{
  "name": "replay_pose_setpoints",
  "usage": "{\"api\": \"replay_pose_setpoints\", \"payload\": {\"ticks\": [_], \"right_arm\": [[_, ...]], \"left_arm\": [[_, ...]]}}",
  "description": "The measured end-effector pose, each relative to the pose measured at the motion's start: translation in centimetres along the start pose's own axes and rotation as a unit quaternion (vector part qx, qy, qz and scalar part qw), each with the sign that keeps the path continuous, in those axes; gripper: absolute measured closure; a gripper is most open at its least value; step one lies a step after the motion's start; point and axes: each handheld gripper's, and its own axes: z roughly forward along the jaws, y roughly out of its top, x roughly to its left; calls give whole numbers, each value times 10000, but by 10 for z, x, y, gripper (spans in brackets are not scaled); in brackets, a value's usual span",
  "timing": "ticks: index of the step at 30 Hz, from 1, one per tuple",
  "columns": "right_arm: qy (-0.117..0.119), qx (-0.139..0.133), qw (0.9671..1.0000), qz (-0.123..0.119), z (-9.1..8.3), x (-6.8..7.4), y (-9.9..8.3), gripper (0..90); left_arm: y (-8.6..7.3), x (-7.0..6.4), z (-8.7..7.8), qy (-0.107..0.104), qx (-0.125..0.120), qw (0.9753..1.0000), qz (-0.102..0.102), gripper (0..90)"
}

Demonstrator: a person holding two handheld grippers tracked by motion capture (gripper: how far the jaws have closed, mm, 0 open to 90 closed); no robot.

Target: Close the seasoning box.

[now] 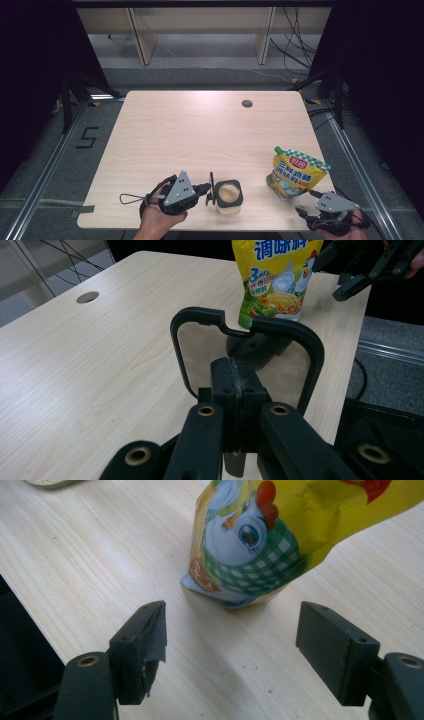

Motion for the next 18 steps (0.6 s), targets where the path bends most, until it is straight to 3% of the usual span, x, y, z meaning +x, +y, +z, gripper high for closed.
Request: {"api": "replay_pose_setpoints", "payload": {"ticks": [11,13,18], "right_arm": [[3,1,10000,-12,0,0,0,292],[-1,0,10000,-12,0,0,0,292],[-6,-15,10000,-56,0,0,0,292]], "left_arm": [[0,-5,24,-158,190,9997,-33,887],[-1,-4,27,-223,229,9995,38,887],[-4,-8,35,-247,291,9992,-71,885]]}}
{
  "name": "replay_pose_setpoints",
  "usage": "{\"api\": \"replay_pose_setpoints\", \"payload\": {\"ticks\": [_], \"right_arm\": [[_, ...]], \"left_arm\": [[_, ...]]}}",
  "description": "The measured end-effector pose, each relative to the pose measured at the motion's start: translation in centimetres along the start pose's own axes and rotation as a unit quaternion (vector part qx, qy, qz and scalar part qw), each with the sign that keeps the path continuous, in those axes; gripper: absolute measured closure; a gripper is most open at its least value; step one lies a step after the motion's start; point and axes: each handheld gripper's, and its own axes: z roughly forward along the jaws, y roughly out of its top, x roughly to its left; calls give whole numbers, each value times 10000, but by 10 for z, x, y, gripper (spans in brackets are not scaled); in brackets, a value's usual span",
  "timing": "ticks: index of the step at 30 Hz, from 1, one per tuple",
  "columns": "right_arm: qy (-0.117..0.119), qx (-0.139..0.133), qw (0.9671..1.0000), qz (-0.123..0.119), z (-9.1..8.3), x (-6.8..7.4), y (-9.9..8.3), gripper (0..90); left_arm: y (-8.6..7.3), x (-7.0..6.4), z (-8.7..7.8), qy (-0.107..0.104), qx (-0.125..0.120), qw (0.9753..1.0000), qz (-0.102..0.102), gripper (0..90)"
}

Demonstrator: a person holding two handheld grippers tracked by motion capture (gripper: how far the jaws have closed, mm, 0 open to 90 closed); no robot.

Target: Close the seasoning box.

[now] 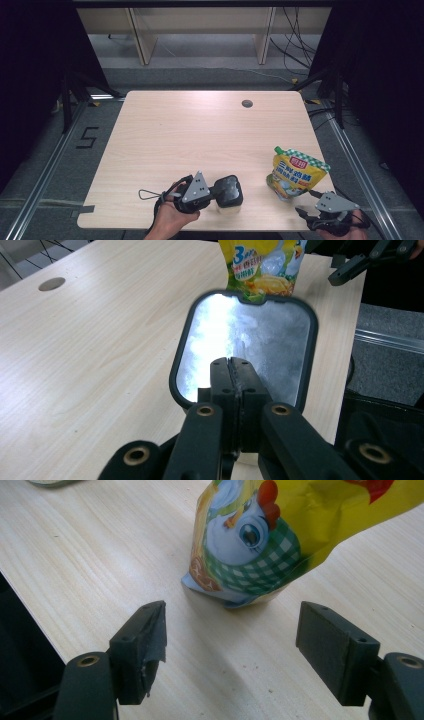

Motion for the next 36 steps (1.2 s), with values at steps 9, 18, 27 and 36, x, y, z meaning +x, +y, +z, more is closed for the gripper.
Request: {"api": "replay_pose_setpoints", "payload": {"ticks": [9,18,27,36], "right_arm": [[10,14,10000,11,0,0,0,292],[23,34,10000,78,-1,1,1,292],[19,41,10000,72,0,0,1,292],[9,51,10000,63,0,1,1,292]], "left_arm": [[1,1,1,-43,-105,9999,-68,837],[6,7,-18,-143,-323,9986,-384,515],[-8,9,-33,84,-319,9983,-482,317],[-28,16,-41,189,-289,9968,-726,288]]}}
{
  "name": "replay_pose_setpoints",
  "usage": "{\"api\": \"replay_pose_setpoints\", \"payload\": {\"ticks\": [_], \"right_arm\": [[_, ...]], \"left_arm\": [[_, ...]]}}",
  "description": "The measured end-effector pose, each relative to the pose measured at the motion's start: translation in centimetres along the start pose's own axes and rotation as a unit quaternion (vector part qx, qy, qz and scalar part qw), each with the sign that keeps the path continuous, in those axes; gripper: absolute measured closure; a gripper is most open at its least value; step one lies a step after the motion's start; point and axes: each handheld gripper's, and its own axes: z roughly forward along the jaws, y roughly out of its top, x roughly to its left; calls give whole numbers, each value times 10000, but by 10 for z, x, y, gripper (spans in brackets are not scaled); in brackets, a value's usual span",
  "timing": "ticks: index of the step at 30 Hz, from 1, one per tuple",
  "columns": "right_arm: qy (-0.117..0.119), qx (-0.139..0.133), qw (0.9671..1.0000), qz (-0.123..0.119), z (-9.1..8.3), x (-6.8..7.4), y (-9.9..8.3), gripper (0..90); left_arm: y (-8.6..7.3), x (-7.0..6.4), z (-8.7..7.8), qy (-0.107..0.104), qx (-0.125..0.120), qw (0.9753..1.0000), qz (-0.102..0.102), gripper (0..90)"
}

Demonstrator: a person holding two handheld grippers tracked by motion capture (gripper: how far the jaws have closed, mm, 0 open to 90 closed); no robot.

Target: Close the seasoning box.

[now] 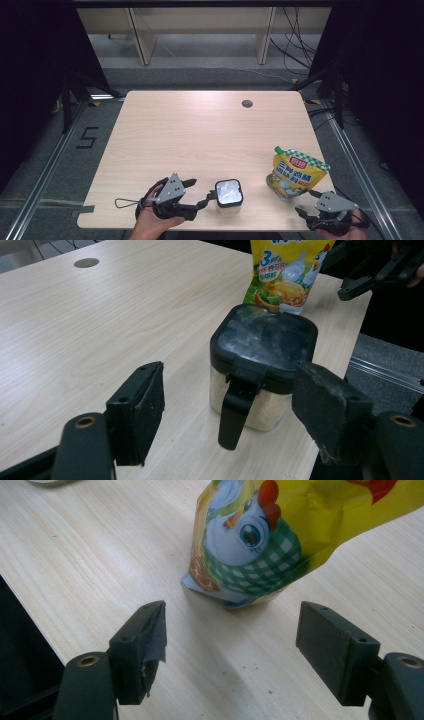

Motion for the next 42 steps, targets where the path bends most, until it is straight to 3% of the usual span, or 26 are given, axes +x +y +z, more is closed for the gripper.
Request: {"api": "replay_pose_setpoints", "payload": {"ticks": [6,7,8,9,11,13,14,15,18,19,21,22,23,24,25,26,29,32,33,35,36,39,42], "right_arm": [[7,0,10000,-65,0,0,0,292],[10,3,10000,-63,0,0,0,292],[12,4,10000,-67,0,0,0,292],[18,-1,10000,-47,0,0,0,292],[14,1,10000,-46,0,0,0,292],[14,1,10000,-46,0,0,0,292],[17,15,10000,17,1,1,0,292],[0,3,10000,-65,1,0,0,292],[10,24,10000,-54,1,0,0,292],[8,32,10000,-51,1,0,0,292],[19,33,10000,-60,1,0,0,292],[17,35,10000,-61,1,0,0,292],[19,40,10000,-60,1,1,0,292],[10,43,10000,-67,1,1,0,291],[5,44,10000,-74,1,1,0,291],[0,40,10000,-88,1,1,0,291],[0,56,10000,-63,1,1,0,289],[3,66,9999,-97,2,1,0,288],[5,70,9999,-95,2,1,0,286],[-7,91,9999,-132,3,1,0,281],[4,115,9999,-95,2,2,0,281],[1,123,9999,-104,3,2,0,281],[13,143,9998,-114,4,2,0,280]], "left_arm": [[-13,4,-5,117,106,9998,-152,279],[-16,6,-6,78,101,9999,-67,278],[-19,5,-7,94,141,9996,-229,277],[-22,6,-8,130,188,9996,-142,277],[-28,6,-9,122,209,9994,-252,276],[-33,7,-13,188,304,9992,-157,275],[-35,5,-13,194,262,9990,-289,275],[-38,7,-16,172,295,9993,-121,275],[-45,6,-20,238,362,9990,-113,271],[-48,4,-21,273,391,9986,-223,270],[-52,3,-23,306,403,9986,-172,269],[-54,4,-26,301,450,9985,-40,269],[-57,3,-27,351,480,9982,-97,269],[-58,3,-28,369,493,9981,12,269],[-60,3,-31,417,606,9973,27,268],[-63,1,-31,423,517,9977,-104,267],[-69,-1,-32,450,533,9974,-183,265],[-74,1,-36,512,687,9963,76,264],[-76,-1,-37,575,759,9954,-38,262],[-78,-3,-35,510,750,9958,-98,260],[-78,-1,-36,532,850,9950,16,260],[-79,-1,-33,563,799,9952,-7,258],[-80,1,-33,572,950,9938,67,258]]}}
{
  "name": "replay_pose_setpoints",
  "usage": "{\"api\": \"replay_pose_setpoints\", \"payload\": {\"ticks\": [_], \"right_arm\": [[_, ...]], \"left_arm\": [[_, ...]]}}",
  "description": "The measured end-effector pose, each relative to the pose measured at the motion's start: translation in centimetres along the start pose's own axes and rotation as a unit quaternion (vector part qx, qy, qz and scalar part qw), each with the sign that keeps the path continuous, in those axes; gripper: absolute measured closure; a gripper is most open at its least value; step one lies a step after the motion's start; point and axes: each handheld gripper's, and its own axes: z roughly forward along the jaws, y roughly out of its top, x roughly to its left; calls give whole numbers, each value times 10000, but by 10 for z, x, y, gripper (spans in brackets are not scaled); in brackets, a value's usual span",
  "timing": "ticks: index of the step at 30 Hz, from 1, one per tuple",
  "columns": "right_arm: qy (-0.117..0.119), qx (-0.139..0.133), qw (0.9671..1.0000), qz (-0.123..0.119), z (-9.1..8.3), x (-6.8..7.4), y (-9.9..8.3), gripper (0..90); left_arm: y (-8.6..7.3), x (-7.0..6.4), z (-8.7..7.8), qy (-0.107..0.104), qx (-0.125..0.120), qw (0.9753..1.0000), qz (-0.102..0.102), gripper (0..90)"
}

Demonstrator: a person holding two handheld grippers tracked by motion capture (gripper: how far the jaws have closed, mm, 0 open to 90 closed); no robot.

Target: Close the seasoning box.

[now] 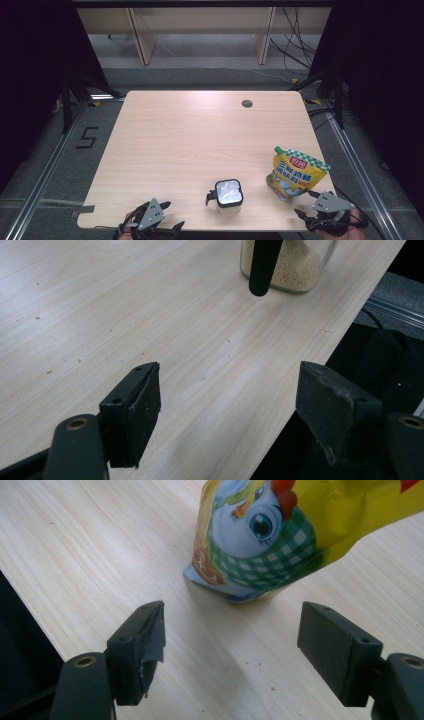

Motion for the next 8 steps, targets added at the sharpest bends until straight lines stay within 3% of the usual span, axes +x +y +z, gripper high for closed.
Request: {"api": "replay_pose_setpoints", "payload": {"ticks": [3,5,8], "right_arm": [[-12,15,10000,-22,0,0,0,279],[6,19,10000,-68,0,0,0,279],[9,17,10000,-68,1,0,0,279]], "left_arm": [[0,-1,1,4,-158,9998,-90,257],[0,0,0,9,-83,10000,-14,256],[-1,0,2,12,-92,9999,-69,254]]}}
